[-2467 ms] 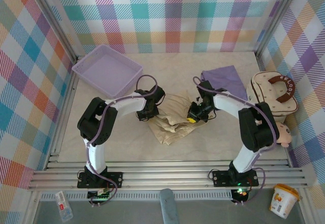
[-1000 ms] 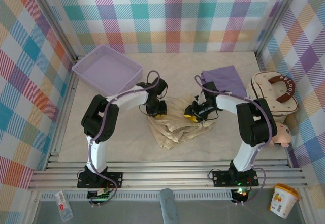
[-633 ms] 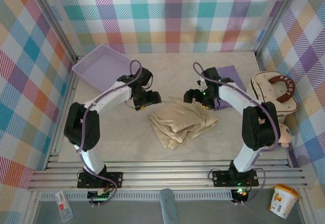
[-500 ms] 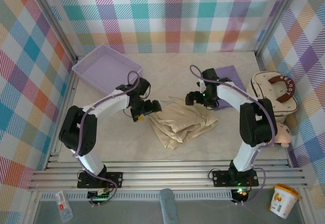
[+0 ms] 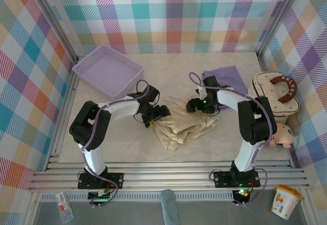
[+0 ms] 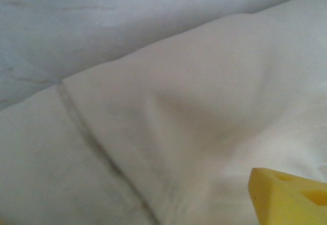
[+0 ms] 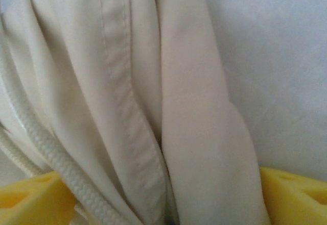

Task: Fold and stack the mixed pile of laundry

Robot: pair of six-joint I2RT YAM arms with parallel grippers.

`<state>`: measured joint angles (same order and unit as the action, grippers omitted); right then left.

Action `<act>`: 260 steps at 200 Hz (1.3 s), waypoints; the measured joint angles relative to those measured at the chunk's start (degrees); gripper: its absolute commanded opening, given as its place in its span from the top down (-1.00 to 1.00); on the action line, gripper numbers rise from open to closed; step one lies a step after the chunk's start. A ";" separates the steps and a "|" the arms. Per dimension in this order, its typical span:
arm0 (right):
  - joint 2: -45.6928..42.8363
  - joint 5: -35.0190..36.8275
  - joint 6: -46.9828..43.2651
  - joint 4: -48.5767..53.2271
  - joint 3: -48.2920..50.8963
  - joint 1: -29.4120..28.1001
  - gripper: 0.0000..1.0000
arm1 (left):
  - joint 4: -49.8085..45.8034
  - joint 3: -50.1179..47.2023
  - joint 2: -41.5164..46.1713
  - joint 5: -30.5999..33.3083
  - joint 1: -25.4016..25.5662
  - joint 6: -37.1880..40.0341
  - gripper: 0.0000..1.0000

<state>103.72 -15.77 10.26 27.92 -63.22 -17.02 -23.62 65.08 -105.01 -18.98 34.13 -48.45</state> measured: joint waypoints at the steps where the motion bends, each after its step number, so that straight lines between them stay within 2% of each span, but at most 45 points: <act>1: -0.04 -0.13 -0.20 -0.11 0.15 0.00 -0.39 | 0.11 0.02 -0.09 0.02 0.04 -0.35 -0.38; 27: -0.20 -2.16 2.51 -1.31 1.99 0.00 0.21 | 0.46 0.74 -1.68 0.46 0.15 -0.83 0.30; 36: -0.17 -2.56 3.10 -1.36 2.34 -0.07 0.47 | 0.31 1.40 -2.36 0.70 0.20 -1.05 0.50; 47: -0.17 -2.89 4.37 -1.05 2.49 -0.17 0.82 | -0.22 2.86 -3.37 0.92 0.24 -0.79 0.86; 53: -0.17 -2.95 4.96 -0.87 2.40 -0.24 0.99 | -0.61 4.00 -3.87 1.03 0.26 -0.55 0.95; 59: -0.28 -2.64 5.49 -0.39 2.10 -0.26 1.00 | -1.38 5.53 -4.31 1.57 0.31 -0.22 1.00; 94: -1.73 0.61 7.15 5.53 -3.41 1.44 1.00 | -7.30 18.91 -7.08 3.67 0.31 1.46 1.00; 127: -5.75 1.49 8.41 9.64 -12.17 7.72 1.00 | -10.12 37.92 -12.96 3.45 0.31 3.10 0.99; 160: -6.19 0.61 8.85 12.22 -20.94 14.99 1.00 | -12.48 60.26 -24.72 0.61 0.66 3.48 0.96; 193: -2.89 -0.63 8.81 15.96 -28.39 21.64 1.00 | -14.27 81.15 -39.12 -3.23 2.21 1.40 0.90; 213: -0.24 -0.81 8.35 18.78 -31.82 24.87 1.00 | -12.09 86.07 -45.27 -5.81 3.15 -2.99 0.87; 260: 4.55 1.22 5.38 24.35 -35.36 29.55 1.00 | -4.15 86.64 -53.44 -9.27 5.22 -12.41 0.80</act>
<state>108.27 -14.55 15.64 52.27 -98.59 12.53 -27.77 151.72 -158.45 -28.25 39.35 -60.86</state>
